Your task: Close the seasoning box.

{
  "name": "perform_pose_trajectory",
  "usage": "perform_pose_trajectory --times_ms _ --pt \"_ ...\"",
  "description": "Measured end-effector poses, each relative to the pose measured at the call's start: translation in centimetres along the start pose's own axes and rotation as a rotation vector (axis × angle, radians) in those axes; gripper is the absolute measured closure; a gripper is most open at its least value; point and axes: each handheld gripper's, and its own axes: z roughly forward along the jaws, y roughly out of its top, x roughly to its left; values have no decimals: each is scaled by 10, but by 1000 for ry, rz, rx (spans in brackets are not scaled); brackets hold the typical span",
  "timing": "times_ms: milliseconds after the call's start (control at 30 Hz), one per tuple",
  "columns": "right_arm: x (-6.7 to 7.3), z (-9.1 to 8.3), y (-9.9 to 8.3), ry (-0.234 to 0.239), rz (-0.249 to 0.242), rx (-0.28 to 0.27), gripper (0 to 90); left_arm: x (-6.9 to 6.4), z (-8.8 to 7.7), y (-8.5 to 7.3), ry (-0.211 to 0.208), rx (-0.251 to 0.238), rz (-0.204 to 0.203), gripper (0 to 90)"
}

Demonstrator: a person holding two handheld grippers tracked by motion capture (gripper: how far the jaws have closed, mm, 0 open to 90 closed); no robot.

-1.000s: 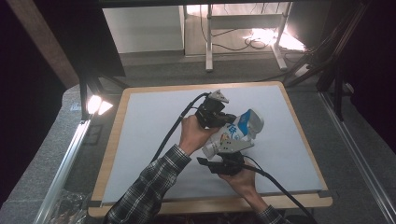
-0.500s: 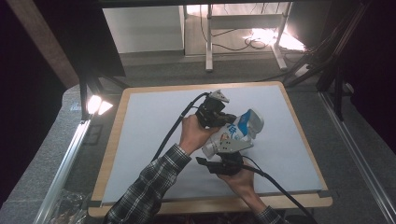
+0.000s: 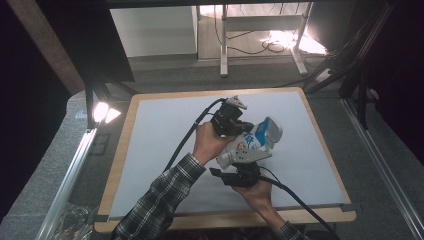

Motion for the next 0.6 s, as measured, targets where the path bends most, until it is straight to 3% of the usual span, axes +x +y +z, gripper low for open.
perform_pose_trajectory --times_ms 600 --pt "-1 0 2 1 17 -4 536 1 1 3 1 26 11 900"
